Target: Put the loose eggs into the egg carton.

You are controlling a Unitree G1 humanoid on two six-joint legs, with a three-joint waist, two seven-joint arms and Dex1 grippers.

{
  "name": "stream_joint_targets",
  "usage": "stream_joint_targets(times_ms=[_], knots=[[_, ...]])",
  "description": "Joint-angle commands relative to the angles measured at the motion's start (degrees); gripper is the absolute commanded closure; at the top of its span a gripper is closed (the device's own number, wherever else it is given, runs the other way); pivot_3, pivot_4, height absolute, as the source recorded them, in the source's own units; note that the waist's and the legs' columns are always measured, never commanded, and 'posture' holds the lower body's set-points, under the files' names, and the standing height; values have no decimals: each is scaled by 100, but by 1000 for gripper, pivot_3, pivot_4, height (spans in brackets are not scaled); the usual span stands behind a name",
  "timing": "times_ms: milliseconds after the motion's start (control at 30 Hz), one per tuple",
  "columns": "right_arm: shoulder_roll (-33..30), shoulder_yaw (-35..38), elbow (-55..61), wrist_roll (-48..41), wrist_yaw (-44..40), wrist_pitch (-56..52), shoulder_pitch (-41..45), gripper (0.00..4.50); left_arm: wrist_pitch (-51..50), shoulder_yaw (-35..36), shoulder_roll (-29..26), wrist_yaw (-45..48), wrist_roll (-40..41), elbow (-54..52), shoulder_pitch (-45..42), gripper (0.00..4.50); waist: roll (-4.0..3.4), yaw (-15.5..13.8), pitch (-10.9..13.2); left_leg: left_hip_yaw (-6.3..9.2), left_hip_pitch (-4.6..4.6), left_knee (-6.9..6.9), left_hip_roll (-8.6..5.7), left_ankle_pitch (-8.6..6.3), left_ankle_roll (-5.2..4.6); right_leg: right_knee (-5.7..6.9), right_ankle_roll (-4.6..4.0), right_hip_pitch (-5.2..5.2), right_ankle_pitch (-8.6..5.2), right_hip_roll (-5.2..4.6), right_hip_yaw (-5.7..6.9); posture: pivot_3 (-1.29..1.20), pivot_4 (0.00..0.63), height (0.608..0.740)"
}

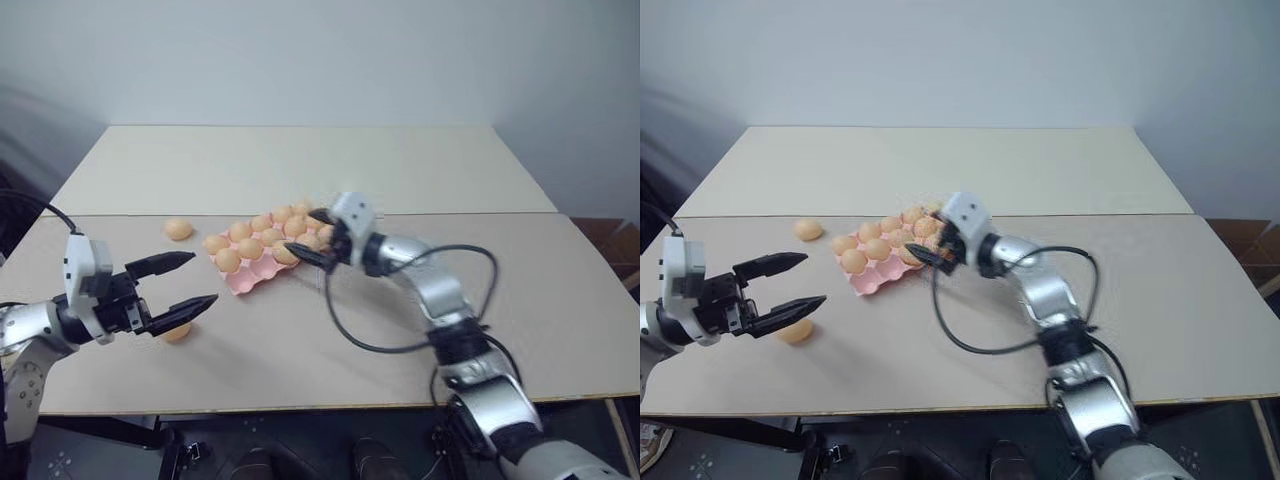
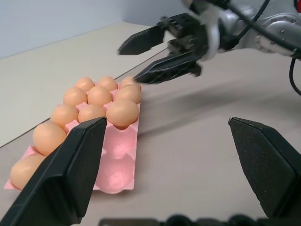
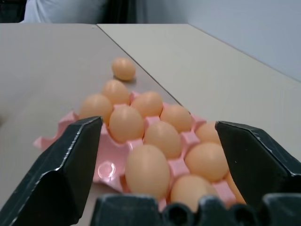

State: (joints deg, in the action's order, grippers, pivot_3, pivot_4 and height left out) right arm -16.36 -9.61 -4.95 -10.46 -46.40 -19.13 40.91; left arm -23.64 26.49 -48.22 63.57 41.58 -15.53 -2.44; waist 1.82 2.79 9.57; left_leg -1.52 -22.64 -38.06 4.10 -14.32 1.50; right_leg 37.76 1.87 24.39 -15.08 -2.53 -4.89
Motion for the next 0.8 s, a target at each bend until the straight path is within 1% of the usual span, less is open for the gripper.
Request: stream_joint_targets(times_ms=[33, 167, 267, 367, 467, 700, 800], knots=[[-711, 402, 1126, -657, -796, -215, -499, 57, 153, 130, -166, 159, -41, 71, -38, 0, 1, -20, 1, 0, 1, 1, 0, 0, 0, -1, 0, 0, 0, 1, 0, 0, 150, 740], [-1881, 926, 1861, -1407, -1928, -197, -1255, 57, 211, 149, -216, 330, -92, 124, 39, 0, 1, -4, 2, -1, 8, 1, 0, 0, -1, 3, 0, -1, 0, 5, -4, 0, 150, 740], [-2626, 1346, 2111, -1908, -2659, -143, -1728, 57, 237, 260, -274, 419, -82, 171, 110, 0, 2, -25, 4, -1, 15, 1, 0, 0, -1, -3, 1, -12, -1, 5, -4, 0, 150, 740], [-3164, 1763, 2126, -2262, -3101, -187, -2021, 57, 225, 485, -383, 530, -32, 227, 217, 0, 4, -16, 5, -1, 22, 1, 0, 0, -1, -3, 1, -19, -1, 5, -7, 0, 150, 740], [-3351, 1830, 2015, -2285, -3166, -118, -2022, 57, 209, 690, -464, 617, -16, 250, 364, 0, 5, 1, 5, -5, 30, 1, 0, -1, -1, 1, 2, -19, -1, 7, -13, 0, 150, 740], [-3195, 1629, 2016, -2228, -3017, -86, -1851, 57, 111, 1008, -445, 515, -6, 138, 640, 0, 6, -30, 6, -6, 26, 1, -1, -1, -1, -1, 2, -17, -1, 7, -13, 0, 150, 740], [-3207, 1620, 2060, -2270, -3046, -75, -1892, 57, 132, 1406, -473, 520, -129, 125, 1049, 0, 6, -26, 6, -6, 19, 1, -1, -1, -1, -7, 2, -13, -1, 5, -13, 0, 150, 740]])
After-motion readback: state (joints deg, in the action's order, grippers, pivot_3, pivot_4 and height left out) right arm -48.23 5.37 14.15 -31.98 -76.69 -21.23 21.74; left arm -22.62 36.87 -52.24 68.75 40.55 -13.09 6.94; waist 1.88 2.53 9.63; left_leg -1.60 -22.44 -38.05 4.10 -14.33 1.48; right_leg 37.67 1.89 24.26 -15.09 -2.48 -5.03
